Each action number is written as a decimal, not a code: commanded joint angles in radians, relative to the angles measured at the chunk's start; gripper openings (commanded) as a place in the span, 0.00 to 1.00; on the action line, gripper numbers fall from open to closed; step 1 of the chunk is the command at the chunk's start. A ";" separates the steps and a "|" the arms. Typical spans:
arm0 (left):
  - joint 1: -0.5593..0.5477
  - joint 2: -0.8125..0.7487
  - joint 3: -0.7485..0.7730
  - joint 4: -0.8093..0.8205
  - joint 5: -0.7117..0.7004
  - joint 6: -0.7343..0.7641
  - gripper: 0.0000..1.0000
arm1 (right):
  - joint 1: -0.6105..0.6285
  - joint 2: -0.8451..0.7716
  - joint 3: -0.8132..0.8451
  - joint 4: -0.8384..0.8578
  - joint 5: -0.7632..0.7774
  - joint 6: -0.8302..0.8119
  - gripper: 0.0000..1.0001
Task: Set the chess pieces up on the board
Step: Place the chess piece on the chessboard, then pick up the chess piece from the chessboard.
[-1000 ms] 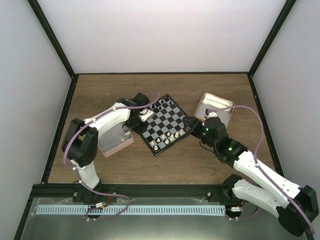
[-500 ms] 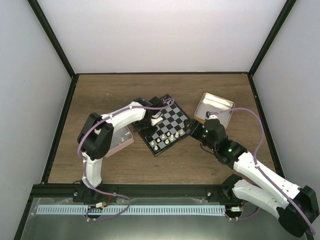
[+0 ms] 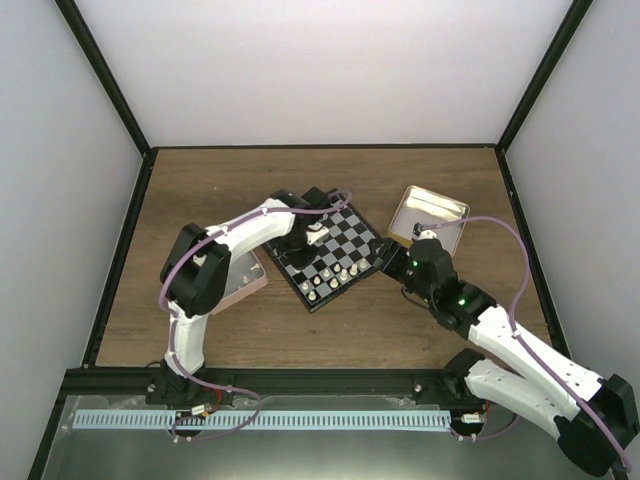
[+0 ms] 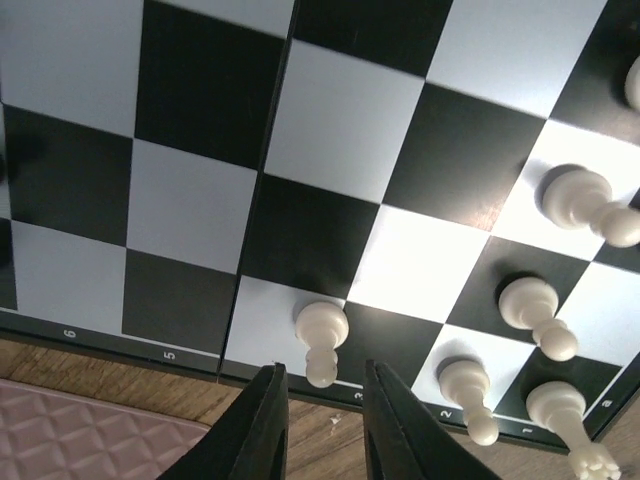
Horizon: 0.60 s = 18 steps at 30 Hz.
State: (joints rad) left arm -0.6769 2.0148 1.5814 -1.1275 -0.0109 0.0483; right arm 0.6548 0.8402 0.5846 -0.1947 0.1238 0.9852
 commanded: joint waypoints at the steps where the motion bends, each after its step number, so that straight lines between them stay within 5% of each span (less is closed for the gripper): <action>1: -0.001 -0.003 0.026 0.031 0.009 -0.018 0.25 | -0.002 -0.017 -0.005 -0.009 0.027 0.008 0.66; 12: 0.002 -0.054 -0.114 0.128 0.076 -0.066 0.34 | -0.001 -0.021 -0.009 -0.014 0.025 0.010 0.66; 18: 0.002 -0.038 -0.125 0.137 0.051 -0.073 0.18 | -0.001 -0.019 -0.008 -0.015 0.023 0.010 0.66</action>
State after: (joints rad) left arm -0.6765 1.9942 1.4597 -1.0225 0.0391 -0.0113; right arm 0.6548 0.8307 0.5724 -0.2024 0.1249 0.9882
